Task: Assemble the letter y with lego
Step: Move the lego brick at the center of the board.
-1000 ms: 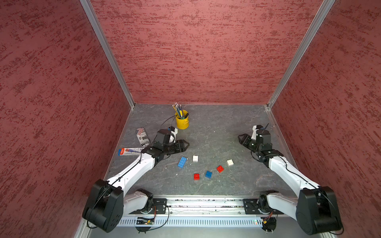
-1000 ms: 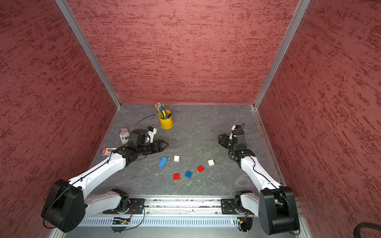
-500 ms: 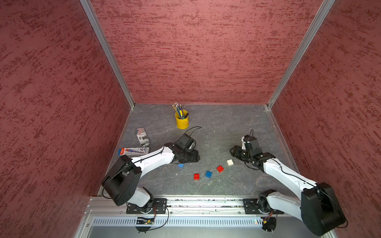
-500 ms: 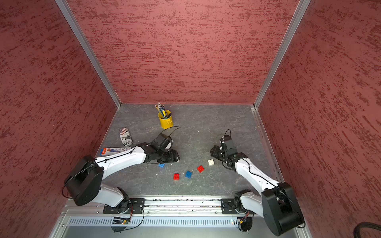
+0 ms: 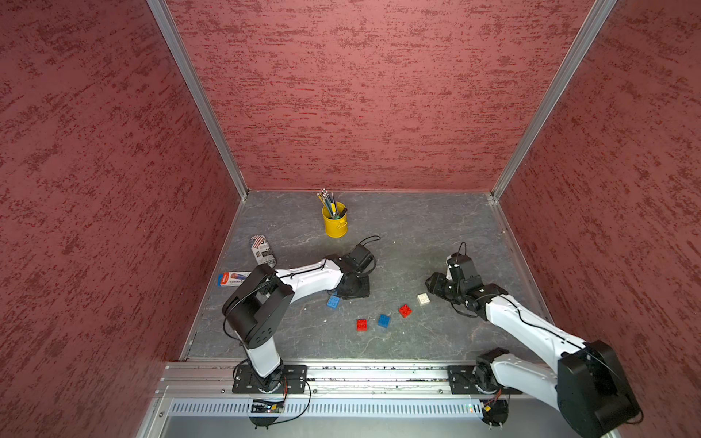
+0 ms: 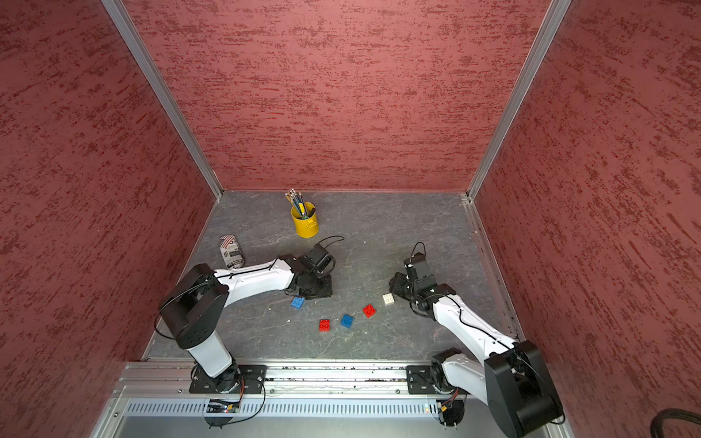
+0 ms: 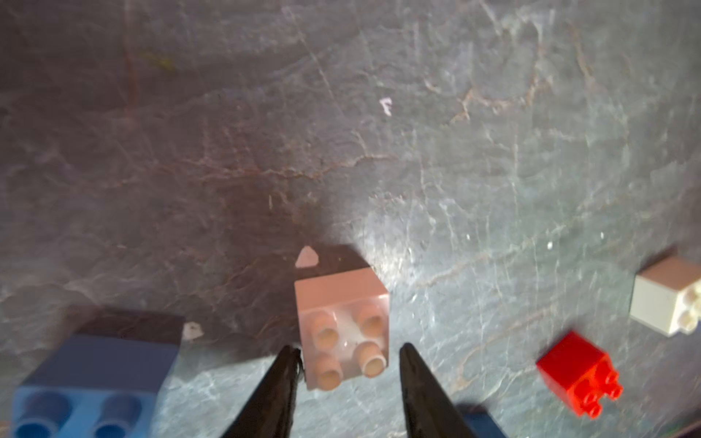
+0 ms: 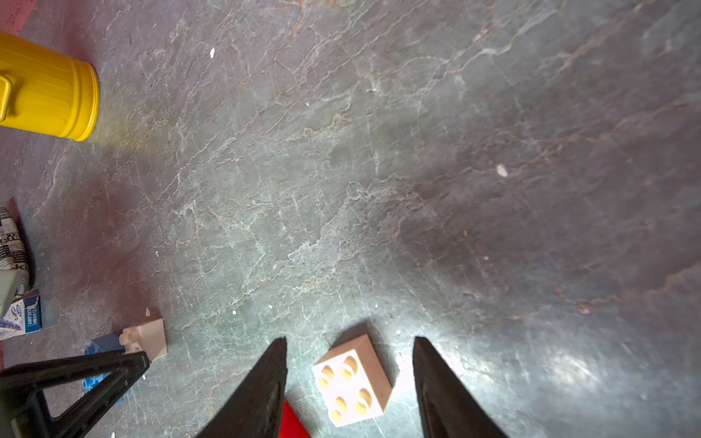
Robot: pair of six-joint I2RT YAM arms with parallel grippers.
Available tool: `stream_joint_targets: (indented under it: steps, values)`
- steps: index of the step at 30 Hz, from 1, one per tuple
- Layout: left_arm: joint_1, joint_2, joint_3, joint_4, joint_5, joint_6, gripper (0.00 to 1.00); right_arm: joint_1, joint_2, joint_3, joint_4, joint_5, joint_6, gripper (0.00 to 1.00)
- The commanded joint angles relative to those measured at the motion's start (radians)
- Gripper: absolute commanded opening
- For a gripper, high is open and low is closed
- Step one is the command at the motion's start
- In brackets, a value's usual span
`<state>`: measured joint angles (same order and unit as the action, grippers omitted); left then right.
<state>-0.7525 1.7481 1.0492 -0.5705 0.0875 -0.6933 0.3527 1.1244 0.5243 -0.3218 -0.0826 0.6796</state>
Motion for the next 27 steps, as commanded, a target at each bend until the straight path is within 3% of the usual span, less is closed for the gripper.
stream_joint_targets:
  steps: [1,7,13,14,16,20,27]
  values:
    - [-0.007,0.046,0.056,-0.018,-0.028,-0.01,0.39,0.009,-0.002,-0.006,-0.019,0.03,-0.022,0.56]
    - [-0.011,0.133,0.171,-0.036,-0.029,0.004,0.28,0.009,0.004,-0.004,-0.028,0.032,-0.039,0.56]
    - [-0.011,0.211,0.268,-0.071,-0.031,0.032,0.28,0.011,0.036,0.0,-0.044,0.017,-0.057,0.55]
    - [-0.011,0.215,0.271,-0.075,-0.029,0.034,0.29,0.014,0.04,0.001,-0.047,0.015,-0.058,0.55]
    - [-0.011,0.213,0.267,-0.073,-0.025,0.031,0.43,0.02,0.046,0.003,-0.053,0.014,-0.061,0.55]
    - [-0.011,0.175,0.255,-0.073,-0.014,0.031,0.55,0.048,0.036,0.016,-0.071,0.012,-0.07,0.55]
    - [-0.01,0.034,0.2,-0.071,-0.002,0.047,0.59,0.161,0.029,0.097,-0.139,0.0,-0.112,0.54]
